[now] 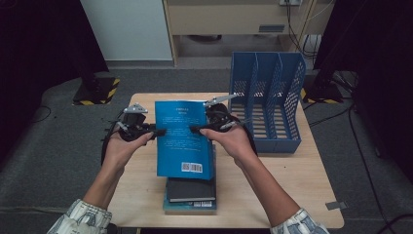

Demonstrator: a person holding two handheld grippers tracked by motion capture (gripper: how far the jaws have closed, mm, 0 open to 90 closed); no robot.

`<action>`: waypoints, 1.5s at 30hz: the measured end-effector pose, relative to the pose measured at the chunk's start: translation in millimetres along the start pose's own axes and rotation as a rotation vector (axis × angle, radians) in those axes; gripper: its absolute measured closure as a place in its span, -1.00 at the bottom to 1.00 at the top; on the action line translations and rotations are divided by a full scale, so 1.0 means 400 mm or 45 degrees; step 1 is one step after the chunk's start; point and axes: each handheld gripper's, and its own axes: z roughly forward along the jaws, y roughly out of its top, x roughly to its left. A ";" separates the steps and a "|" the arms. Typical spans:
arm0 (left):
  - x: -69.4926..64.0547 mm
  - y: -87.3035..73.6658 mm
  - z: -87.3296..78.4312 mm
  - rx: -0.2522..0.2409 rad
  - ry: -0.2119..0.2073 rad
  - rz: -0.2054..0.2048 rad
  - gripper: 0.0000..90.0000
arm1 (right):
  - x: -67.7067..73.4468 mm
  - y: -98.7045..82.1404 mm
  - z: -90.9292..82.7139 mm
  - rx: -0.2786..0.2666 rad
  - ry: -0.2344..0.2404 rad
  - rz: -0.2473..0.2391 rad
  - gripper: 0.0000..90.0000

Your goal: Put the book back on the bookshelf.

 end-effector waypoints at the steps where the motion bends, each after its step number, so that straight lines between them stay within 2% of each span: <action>1: 0.000 0.000 0.000 0.000 0.000 0.000 0.42 | 0.000 0.003 -0.001 0.001 -0.002 -0.003 0.17; 8: 0.012 0.028 -0.001 -0.018 0.008 0.001 0.44 | -0.008 0.032 -0.006 0.001 -0.014 -0.028 0.22; 13: 0.018 0.040 0.006 -0.018 0.005 0.001 0.44 | -0.022 0.039 -0.005 -0.007 -0.017 -0.017 0.23; 22: 0.025 0.087 0.016 -0.014 0.024 0.039 0.47 | -0.045 0.057 -0.009 -0.028 -0.037 -0.031 0.26; 30: 0.031 0.130 0.021 -0.012 0.040 0.066 0.50 | -0.066 0.084 -0.021 -0.049 -0.086 -0.055 0.31; 36: 0.033 0.133 0.024 -0.024 0.038 0.058 0.53 | -0.068 0.084 -0.023 -0.056 -0.087 -0.066 0.31; 41: 0.026 0.131 0.017 -0.013 0.041 0.083 0.54 | -0.059 0.078 -0.028 -0.065 -0.091 -0.089 0.31; 45: 0.000 0.118 -0.006 -0.020 0.059 0.121 0.54 | -0.041 0.065 -0.041 -0.081 -0.096 -0.105 0.31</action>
